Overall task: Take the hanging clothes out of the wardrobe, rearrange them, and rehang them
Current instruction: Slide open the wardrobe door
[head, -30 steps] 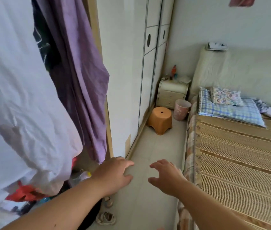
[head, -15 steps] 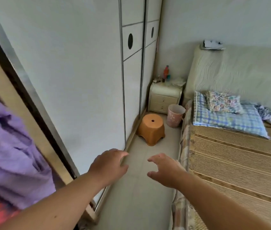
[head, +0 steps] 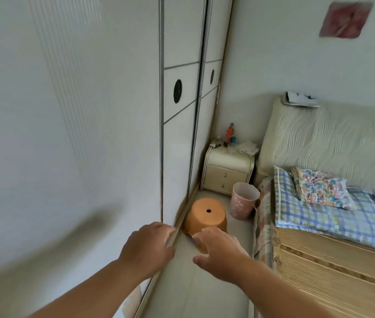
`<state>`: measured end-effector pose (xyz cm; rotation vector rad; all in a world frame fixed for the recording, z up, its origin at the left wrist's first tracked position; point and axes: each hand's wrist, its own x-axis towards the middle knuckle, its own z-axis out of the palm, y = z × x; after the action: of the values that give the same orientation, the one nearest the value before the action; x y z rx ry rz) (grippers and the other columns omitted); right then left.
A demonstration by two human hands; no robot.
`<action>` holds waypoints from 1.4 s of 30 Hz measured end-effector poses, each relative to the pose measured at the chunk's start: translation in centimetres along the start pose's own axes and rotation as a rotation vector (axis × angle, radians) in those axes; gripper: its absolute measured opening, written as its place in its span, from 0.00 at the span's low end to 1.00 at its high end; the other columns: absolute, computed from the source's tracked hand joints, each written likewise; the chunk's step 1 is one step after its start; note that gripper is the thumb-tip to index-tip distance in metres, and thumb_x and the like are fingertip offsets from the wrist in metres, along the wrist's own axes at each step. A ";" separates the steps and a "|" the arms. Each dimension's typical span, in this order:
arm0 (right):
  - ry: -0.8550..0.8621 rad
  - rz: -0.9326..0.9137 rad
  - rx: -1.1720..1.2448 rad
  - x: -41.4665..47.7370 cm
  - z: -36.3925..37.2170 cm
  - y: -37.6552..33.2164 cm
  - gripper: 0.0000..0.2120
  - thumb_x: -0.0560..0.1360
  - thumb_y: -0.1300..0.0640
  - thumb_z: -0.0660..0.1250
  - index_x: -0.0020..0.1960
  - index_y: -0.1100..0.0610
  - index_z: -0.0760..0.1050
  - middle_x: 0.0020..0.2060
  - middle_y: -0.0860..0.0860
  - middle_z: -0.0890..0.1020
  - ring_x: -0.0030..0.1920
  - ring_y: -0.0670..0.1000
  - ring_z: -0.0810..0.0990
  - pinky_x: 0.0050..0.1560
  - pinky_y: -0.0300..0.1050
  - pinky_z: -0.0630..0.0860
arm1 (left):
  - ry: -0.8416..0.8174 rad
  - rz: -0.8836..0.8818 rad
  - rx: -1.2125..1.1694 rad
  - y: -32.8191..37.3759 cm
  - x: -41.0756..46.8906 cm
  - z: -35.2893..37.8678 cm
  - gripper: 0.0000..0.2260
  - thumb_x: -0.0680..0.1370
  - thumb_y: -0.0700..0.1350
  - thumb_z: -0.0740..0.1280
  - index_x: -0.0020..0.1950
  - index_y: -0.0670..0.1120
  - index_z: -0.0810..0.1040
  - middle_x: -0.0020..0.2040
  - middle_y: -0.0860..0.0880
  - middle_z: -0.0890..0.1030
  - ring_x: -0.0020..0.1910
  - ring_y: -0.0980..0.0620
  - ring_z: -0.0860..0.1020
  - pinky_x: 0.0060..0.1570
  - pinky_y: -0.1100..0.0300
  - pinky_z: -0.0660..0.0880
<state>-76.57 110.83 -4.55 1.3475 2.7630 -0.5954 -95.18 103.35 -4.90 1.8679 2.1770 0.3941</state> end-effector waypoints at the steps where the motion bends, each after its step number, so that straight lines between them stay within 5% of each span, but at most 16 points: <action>1: 0.007 -0.008 -0.001 2.2 -1.0 0.1 0.26 0.73 0.42 0.64 0.70 0.44 0.64 0.67 0.45 0.69 0.66 0.49 0.68 0.67 0.52 0.65 | 0.015 -0.005 0.002 -0.6 1.9 -0.8 0.22 0.75 0.57 0.61 0.69 0.59 0.68 0.68 0.59 0.71 0.65 0.56 0.70 0.62 0.59 0.67; 14: 0.125 -0.264 -0.067 22.7 -7.5 0.3 0.27 0.75 0.40 0.61 0.72 0.41 0.60 0.73 0.44 0.62 0.72 0.48 0.62 0.70 0.51 0.60 | 0.216 -0.078 0.080 -4.6 16.3 -6.1 0.22 0.76 0.56 0.61 0.70 0.58 0.67 0.68 0.59 0.70 0.67 0.57 0.69 0.65 0.59 0.66; 21: 0.228 -0.677 -0.024 31.1 -13.9 -0.3 0.27 0.75 0.43 0.63 0.72 0.41 0.61 0.71 0.43 0.65 0.69 0.46 0.65 0.70 0.46 0.61 | 0.534 -0.237 0.081 -3.0 21.1 -9.8 0.23 0.75 0.58 0.61 0.70 0.60 0.67 0.71 0.60 0.67 0.70 0.61 0.61 0.65 0.69 0.53; 24: 0.302 -0.912 0.072 32.8 -17.9 -2.0 0.26 0.74 0.48 0.66 0.70 0.45 0.66 0.67 0.45 0.71 0.66 0.48 0.70 0.67 0.48 0.65 | 0.694 -0.310 0.149 -1.0 21.3 -13.2 0.22 0.74 0.55 0.66 0.69 0.58 0.71 0.69 0.58 0.70 0.69 0.59 0.64 0.64 0.68 0.55; 32: 0.623 -1.564 0.296 30.8 -24.7 -12.0 0.23 0.70 0.56 0.68 0.65 0.56 0.74 0.60 0.53 0.77 0.62 0.51 0.72 0.64 0.46 0.66 | 1.032 -0.506 0.447 4.0 15.9 -20.8 0.22 0.72 0.52 0.62 0.66 0.52 0.74 0.63 0.55 0.76 0.62 0.58 0.69 0.63 0.68 0.62; 39: 0.763 -1.904 0.370 24.2 -26.2 -21.0 0.23 0.68 0.57 0.69 0.63 0.55 0.76 0.58 0.55 0.78 0.62 0.57 0.76 0.61 0.56 0.72 | 1.267 -0.768 0.653 5.3 5.6 -24.2 0.24 0.72 0.55 0.61 0.67 0.48 0.74 0.68 0.48 0.72 0.70 0.47 0.67 0.67 0.48 0.66; 42: 0.774 -1.978 0.368 21.1 -26.8 -24.6 0.26 0.66 0.56 0.72 0.64 0.53 0.76 0.60 0.55 0.77 0.63 0.57 0.74 0.62 0.58 0.71 | 1.341 -0.888 0.744 5.2 0.9 -25.0 0.24 0.73 0.56 0.62 0.68 0.49 0.73 0.70 0.48 0.70 0.72 0.49 0.62 0.70 0.49 0.60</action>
<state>-104.44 122.27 24.83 -2.1576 3.5500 -0.4361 -99.47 103.86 20.30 0.3750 4.1237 0.8408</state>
